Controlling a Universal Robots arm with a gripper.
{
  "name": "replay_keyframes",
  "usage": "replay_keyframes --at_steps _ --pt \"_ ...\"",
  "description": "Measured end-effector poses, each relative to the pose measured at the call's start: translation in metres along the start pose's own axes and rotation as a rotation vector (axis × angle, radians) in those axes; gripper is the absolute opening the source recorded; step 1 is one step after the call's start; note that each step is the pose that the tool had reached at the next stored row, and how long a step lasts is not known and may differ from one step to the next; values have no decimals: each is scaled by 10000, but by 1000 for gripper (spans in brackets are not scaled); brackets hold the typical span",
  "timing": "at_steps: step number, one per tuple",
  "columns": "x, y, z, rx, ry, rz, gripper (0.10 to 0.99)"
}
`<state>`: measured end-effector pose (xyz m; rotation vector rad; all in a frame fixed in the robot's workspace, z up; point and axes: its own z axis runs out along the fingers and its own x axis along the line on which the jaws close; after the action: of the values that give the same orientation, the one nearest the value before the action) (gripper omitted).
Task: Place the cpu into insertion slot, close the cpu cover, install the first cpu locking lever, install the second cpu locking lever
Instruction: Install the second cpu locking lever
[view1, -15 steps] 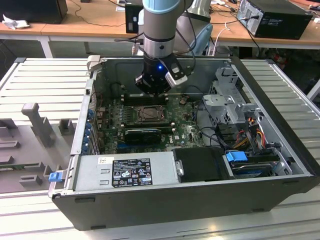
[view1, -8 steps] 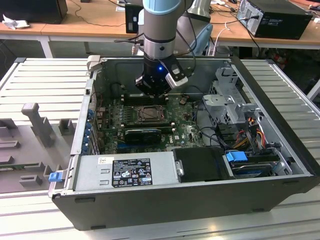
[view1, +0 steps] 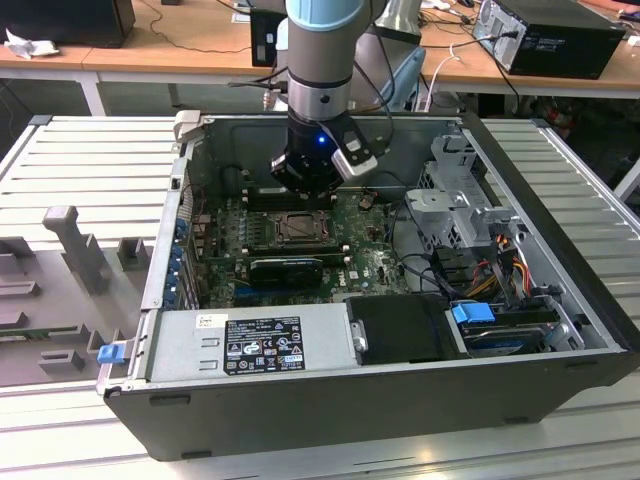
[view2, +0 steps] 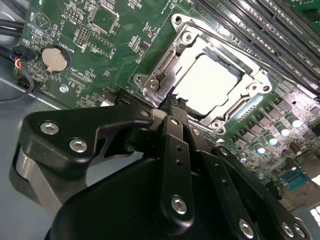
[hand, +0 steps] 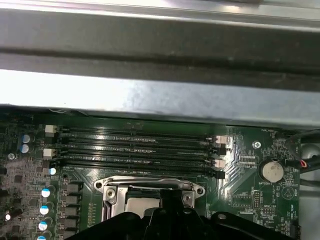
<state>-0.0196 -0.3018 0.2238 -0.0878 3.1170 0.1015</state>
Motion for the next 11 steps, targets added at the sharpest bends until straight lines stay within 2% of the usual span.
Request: replay_keyframes --at_steps 2,11 --pt "-1 2 -42 1 0 -1 106" --pt "4 -81 -35 0 0 -1 106"
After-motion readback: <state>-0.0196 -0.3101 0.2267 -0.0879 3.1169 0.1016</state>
